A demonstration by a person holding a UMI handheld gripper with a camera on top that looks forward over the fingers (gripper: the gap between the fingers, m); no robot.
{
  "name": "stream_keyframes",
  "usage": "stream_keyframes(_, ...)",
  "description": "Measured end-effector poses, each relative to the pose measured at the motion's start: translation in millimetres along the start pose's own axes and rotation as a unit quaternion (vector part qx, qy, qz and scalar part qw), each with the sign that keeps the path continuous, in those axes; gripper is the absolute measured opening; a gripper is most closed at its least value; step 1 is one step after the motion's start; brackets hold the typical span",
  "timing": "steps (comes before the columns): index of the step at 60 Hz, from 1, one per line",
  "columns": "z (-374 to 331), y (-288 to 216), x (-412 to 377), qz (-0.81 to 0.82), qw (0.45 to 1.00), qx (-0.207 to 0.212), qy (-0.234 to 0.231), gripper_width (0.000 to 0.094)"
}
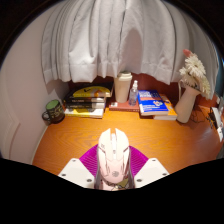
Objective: Arrange mouse
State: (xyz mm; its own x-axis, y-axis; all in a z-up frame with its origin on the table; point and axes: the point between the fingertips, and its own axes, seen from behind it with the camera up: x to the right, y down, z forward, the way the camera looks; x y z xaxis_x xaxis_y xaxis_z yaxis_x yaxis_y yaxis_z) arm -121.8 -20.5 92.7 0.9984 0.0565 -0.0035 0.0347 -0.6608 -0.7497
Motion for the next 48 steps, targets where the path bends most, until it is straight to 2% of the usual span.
stream_keyframes(9, 31.8, 80.1, -9.0, -0.005, 0.998, -0.064, 0.011, 0.0393)
stream_keyframes(15, 40.1, 109.1, -6.5, -0.012, 0.996, -0.082, 0.015, 0.0396)
stream_keyframes(17, 41.0, 105.0, -6.0, -0.005, 0.998, -0.068, 0.015, 0.0394)
stream_keyframes(30, 43.5, 105.3, -3.7, 0.008, 0.998, -0.062, 0.017, 0.0554)
stream_keyframes(32, 41.3, 106.5, -1.5, 0.013, 0.997, -0.068, 0.02, 0.0619)
stream_keyframes(36, 34.4, 104.0, 1.7, 0.019, 0.997, -0.076, 0.021, 0.0816)
stream_keyframes(38, 27.7, 97.8, 1.9, 0.019, 0.997, -0.07, 0.019, 0.0867)
stream_keyframes(48, -34.0, 61.5, 6.3, 0.021, 0.999, -0.034, 0.008, 0.0868)
